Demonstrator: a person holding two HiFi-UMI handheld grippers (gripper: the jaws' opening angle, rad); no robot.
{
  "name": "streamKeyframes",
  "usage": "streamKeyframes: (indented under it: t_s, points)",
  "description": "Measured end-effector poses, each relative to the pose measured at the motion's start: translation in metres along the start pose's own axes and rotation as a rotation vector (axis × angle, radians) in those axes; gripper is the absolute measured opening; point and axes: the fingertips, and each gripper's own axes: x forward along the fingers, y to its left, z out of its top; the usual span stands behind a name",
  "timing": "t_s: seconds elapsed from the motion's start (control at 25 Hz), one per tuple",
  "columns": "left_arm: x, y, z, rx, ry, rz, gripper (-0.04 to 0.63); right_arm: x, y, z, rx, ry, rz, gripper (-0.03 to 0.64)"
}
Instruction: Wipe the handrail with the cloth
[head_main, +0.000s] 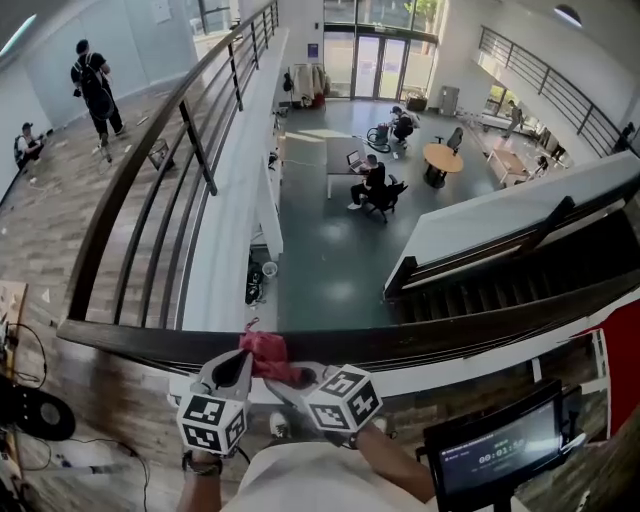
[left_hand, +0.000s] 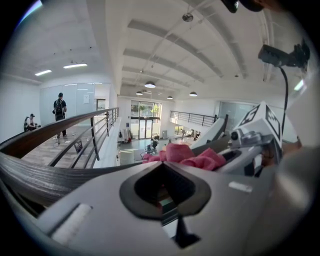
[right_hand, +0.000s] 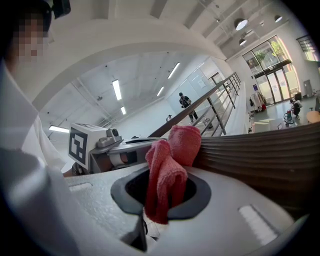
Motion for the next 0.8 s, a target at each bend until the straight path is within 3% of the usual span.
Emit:
streamKeyframes:
  t_s: [0.8]
  points:
    - [0.014, -0.032, 0.015, 0.045, 0.021, -0.022, 0.003, -0.035, -0.007, 0.004, 0.003, 0.000, 0.019, 0.061]
